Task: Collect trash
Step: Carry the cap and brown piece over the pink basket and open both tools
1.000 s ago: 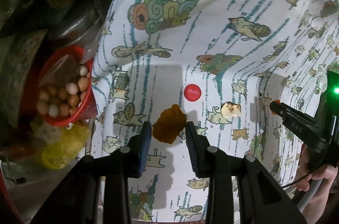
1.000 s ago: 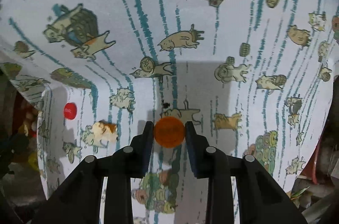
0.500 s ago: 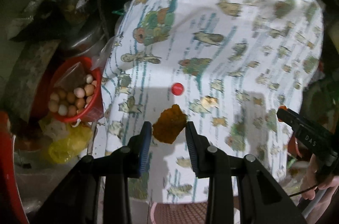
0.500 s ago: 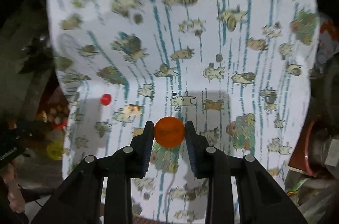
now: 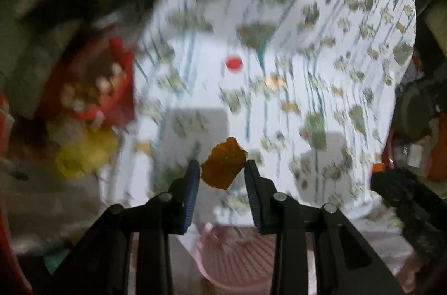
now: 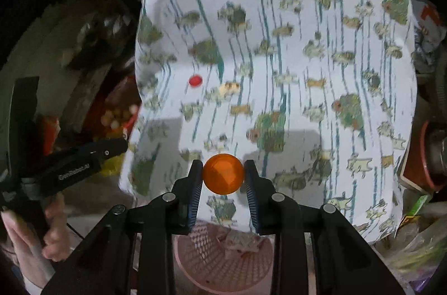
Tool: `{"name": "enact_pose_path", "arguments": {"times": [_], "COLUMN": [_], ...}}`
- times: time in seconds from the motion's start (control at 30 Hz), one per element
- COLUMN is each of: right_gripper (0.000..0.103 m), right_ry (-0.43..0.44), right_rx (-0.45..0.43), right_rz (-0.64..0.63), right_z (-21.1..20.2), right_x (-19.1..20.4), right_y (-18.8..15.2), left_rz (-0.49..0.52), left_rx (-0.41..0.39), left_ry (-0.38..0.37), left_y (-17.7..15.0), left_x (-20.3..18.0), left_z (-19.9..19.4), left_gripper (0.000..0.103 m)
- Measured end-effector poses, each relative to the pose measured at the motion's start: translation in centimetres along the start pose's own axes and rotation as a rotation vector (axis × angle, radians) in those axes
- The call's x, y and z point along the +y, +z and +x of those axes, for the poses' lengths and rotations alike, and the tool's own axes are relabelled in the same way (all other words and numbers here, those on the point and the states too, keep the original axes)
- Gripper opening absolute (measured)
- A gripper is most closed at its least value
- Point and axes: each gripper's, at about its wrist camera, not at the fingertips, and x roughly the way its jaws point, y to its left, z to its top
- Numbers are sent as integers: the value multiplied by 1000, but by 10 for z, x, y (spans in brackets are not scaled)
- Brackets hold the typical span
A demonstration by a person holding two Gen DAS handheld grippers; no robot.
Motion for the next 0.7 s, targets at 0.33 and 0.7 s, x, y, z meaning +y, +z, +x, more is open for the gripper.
{"name": "enact_pose_path", "arguments": {"times": [0.33, 0.7], "right_gripper": [32, 32], "right_ry": [84, 101], "right_rx": [261, 378], "right_rz": [61, 204], "right_z": [68, 103], "right_x": [-15, -43], "right_y": [-44, -82], "left_rz": [28, 104], "left_rx": [218, 360], "left_ry": [26, 40], "left_y": [-51, -120], "left_x": [-8, -41], "left_z": [75, 132], "left_gripper": [31, 31]}}
